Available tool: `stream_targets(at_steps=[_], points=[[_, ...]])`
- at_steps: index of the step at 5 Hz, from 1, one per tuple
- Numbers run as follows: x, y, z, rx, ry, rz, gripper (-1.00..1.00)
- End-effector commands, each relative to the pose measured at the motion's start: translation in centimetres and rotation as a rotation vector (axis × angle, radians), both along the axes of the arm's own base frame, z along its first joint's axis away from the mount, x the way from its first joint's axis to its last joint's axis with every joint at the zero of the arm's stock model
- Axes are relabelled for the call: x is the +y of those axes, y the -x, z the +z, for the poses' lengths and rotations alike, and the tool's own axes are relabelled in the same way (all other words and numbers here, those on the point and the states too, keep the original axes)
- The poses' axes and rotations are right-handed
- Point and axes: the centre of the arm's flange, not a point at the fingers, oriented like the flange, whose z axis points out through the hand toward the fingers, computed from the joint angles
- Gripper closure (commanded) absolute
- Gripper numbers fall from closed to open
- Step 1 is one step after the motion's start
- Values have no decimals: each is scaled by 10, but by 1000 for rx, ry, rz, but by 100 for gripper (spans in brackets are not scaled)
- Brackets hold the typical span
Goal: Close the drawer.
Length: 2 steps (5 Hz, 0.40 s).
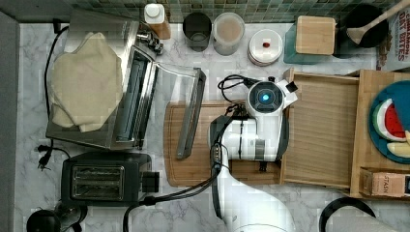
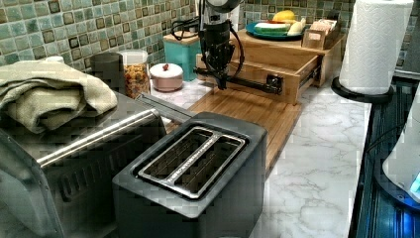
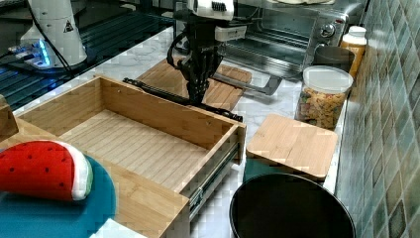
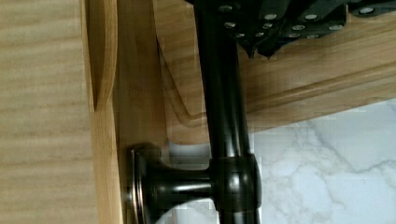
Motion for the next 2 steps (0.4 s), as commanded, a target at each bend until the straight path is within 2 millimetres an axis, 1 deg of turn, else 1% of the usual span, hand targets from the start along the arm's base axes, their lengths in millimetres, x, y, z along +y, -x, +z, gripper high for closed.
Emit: stream_targets(at_steps=[1, 2], points=[[-154, 30, 45, -87, 48, 14, 100], [-203, 41, 63, -38, 61, 5, 100]])
